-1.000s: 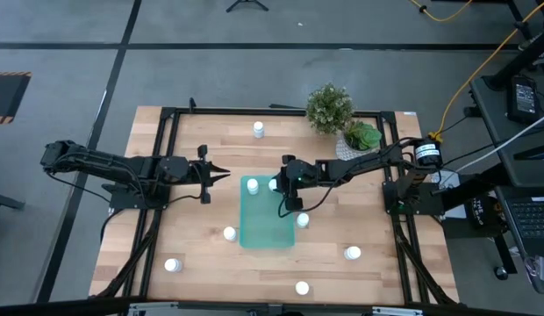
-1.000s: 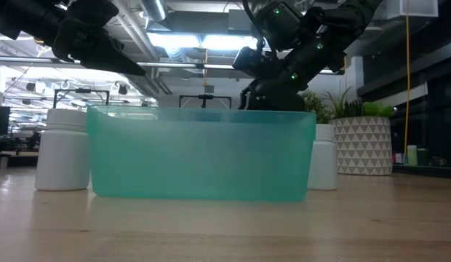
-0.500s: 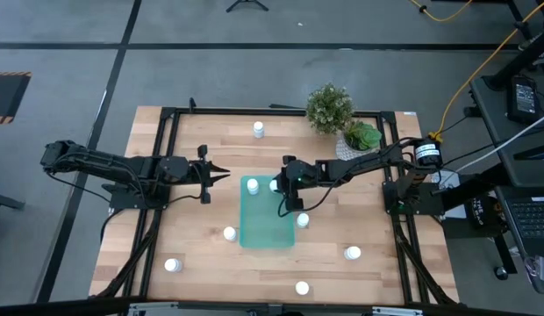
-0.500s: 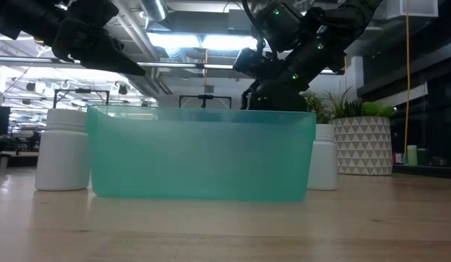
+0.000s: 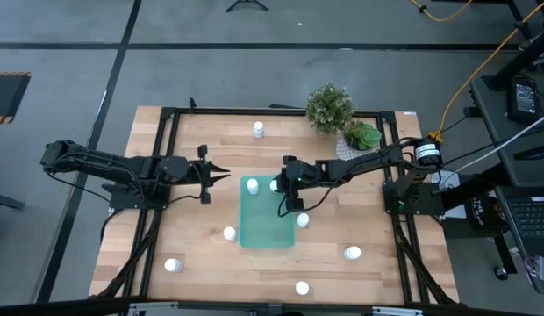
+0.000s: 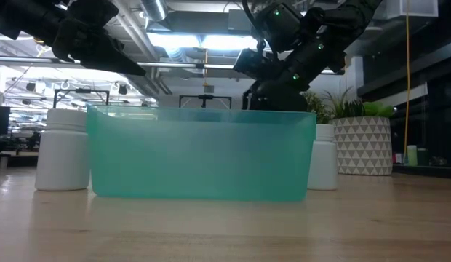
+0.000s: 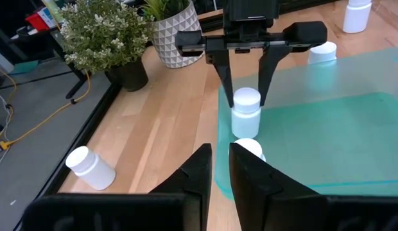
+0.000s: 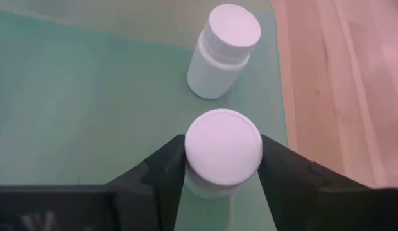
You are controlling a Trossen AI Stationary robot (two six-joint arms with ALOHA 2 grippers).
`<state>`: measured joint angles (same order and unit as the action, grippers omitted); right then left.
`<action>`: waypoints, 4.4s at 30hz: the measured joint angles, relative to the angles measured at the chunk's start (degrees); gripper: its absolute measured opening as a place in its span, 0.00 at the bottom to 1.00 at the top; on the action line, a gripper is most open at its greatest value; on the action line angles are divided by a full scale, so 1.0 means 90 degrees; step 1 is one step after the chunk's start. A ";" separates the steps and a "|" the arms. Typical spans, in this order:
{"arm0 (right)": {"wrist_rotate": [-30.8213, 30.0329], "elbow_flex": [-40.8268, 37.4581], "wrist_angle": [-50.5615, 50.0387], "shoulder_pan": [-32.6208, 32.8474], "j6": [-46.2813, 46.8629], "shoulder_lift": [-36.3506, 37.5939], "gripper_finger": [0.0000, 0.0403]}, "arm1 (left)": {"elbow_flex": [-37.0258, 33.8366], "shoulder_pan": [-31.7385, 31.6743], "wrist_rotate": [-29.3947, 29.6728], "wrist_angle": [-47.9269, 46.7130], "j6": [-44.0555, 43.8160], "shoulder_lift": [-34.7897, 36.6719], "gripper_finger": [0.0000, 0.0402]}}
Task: Pick and place pill bottles into a basket
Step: Put the white pill bottle into the green bin
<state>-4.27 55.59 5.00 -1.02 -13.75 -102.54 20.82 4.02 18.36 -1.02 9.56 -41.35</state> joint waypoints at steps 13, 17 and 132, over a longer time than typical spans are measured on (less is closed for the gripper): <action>-0.0002 0.0000 0.0108 0.0001 -0.0076 0.0000 0.63 | 0.0000 -0.0001 -0.0001 -0.0001 -0.0109 0.0001 0.13; -0.0002 0.0000 0.0339 0.0002 -0.0304 0.0012 0.62 | 0.0000 -0.0001 -0.0002 -0.0001 -0.0120 0.0001 0.14; -0.0187 -0.1268 -0.1286 0.2191 0.2660 0.1665 0.62 | 0.0000 0.0002 -0.0983 -0.0011 -0.1141 -0.0006 0.10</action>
<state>-5.96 44.18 -6.57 18.70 10.20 -87.56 20.82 4.03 9.52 -1.13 -0.71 -41.41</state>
